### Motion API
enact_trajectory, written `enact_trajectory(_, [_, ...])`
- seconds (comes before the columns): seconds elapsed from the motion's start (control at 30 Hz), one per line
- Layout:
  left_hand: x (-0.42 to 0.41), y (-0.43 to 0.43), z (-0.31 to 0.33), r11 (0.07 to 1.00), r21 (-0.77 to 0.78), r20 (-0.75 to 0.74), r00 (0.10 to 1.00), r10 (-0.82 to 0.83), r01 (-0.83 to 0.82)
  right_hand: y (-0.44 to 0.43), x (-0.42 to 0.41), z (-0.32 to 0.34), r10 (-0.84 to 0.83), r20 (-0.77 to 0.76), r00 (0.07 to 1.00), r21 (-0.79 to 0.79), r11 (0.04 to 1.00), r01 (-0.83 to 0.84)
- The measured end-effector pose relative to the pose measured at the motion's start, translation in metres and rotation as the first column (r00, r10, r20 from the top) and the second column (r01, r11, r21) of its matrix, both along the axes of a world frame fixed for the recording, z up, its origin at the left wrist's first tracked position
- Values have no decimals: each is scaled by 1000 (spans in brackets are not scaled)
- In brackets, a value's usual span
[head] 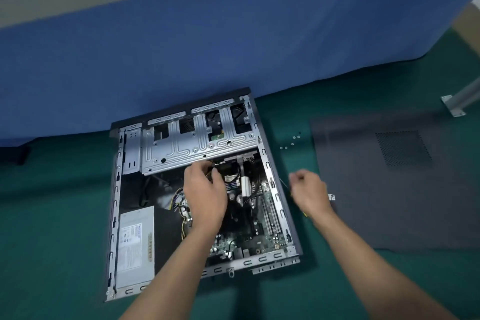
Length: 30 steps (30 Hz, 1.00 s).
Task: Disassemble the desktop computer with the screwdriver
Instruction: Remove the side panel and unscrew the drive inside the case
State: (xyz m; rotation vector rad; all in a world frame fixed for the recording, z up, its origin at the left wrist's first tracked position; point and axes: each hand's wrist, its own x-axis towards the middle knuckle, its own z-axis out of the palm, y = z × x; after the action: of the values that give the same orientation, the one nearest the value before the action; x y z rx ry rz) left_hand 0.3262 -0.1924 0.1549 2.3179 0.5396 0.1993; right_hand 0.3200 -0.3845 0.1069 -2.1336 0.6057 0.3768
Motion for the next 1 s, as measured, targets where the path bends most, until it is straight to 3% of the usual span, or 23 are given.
enact_trajectory(0.07, [7,-2,4,903,-343,-185,961,205,-258,17,0,22,-4,139,990,23,1000,1])
enact_trajectory(0.13, [19,-3,6,596,-692,-347,912,220,-407,38,-4,38,156,196,968,-160,979,-125])
enact_trajectory(0.2, [29,-2,6,343,-838,-402,905,139,-425,54,-5,39,274,166,947,-355,913,-202])
enact_trajectory(0.27, [39,1,6,244,-864,-426,898,111,-440,60,-3,36,305,120,945,-405,884,-234])
enact_trajectory(0.53, [47,11,-9,145,-904,-392,915,95,-403,64,3,31,280,119,953,-427,881,-206])
enact_trajectory(0.67, [39,21,-16,83,-933,-355,933,-59,-349,65,5,27,259,114,959,-432,882,-186])
enact_trajectory(0.87, [45,25,-24,82,-929,-370,916,-154,-362,66,5,24,253,109,961,-450,875,-179])
enact_trajectory(1.0, [41,28,-24,177,-924,-372,901,-222,-338,65,5,23,249,116,962,-464,870,-169])
